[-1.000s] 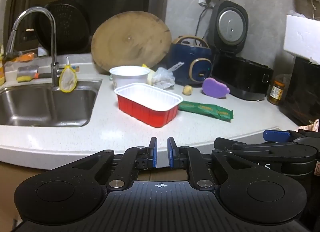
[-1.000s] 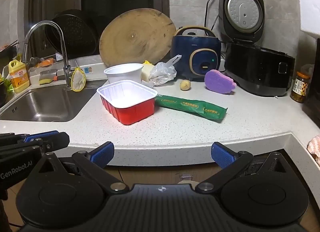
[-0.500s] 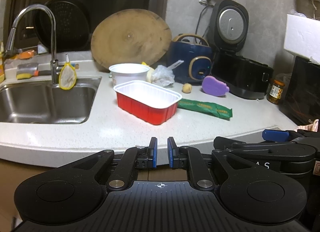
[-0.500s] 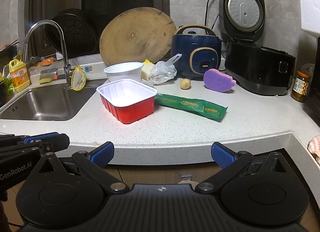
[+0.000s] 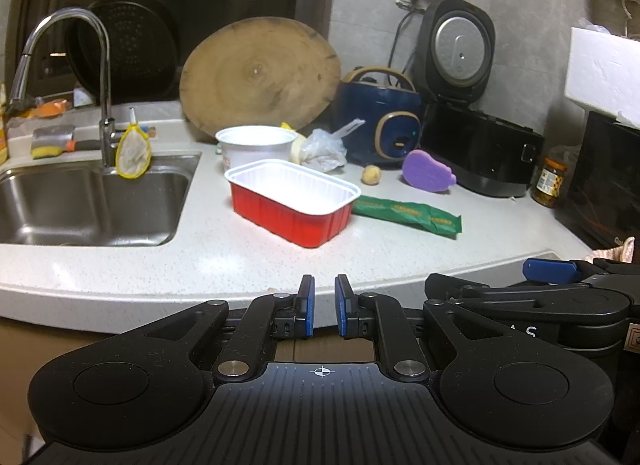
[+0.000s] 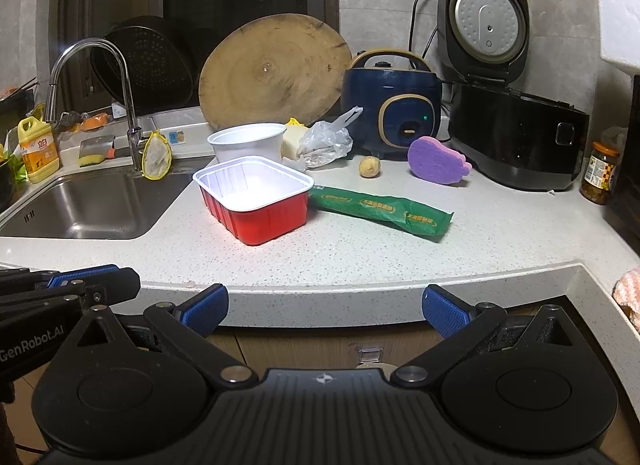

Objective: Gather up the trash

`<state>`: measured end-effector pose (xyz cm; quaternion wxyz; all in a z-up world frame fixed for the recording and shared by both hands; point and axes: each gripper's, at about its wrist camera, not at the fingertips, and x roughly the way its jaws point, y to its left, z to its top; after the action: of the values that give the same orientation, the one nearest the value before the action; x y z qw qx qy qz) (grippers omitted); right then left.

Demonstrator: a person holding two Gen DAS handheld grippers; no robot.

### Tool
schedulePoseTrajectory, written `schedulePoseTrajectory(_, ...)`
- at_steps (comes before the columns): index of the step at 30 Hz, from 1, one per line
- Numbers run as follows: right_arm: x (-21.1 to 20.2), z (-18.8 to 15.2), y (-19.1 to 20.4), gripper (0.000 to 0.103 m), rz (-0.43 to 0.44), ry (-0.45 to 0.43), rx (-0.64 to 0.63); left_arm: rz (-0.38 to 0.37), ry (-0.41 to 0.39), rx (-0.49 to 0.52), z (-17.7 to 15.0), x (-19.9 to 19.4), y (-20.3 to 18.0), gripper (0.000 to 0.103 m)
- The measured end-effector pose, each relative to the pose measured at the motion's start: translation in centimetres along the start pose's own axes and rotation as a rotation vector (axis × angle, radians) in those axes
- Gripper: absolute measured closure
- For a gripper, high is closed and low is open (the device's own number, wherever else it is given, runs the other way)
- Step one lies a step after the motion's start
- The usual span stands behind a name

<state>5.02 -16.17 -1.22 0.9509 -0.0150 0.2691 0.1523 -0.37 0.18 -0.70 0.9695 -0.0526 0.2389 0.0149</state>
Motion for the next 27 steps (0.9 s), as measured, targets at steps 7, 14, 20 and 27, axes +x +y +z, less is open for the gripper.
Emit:
schedulePoseTrajectory(7,-0.01,-0.05,0.00,0.000,-0.001,0.004,-0.003,-0.001,0.003,0.000,-0.04,-0.03,-0.08,0.088)
schedulePoseTrajectory(14,-0.03,-0.10,0.07,0.000,-0.003,0.007,-0.005,-0.004,0.007,-0.002,-0.13,-0.07,-0.05,0.088)
schedulePoseTrajectory(20,0.10,-0.10,-0.03,0.000,-0.003,0.013,-0.002,-0.006,0.017,-0.002,-0.05,0.06,0.04,0.088)
schedulePoseTrajectory(27,0.23,-0.16,-0.06,0.000,-0.006,0.018,-0.005,-0.007,0.022,-0.006,-0.09,0.21,0.19,0.088)
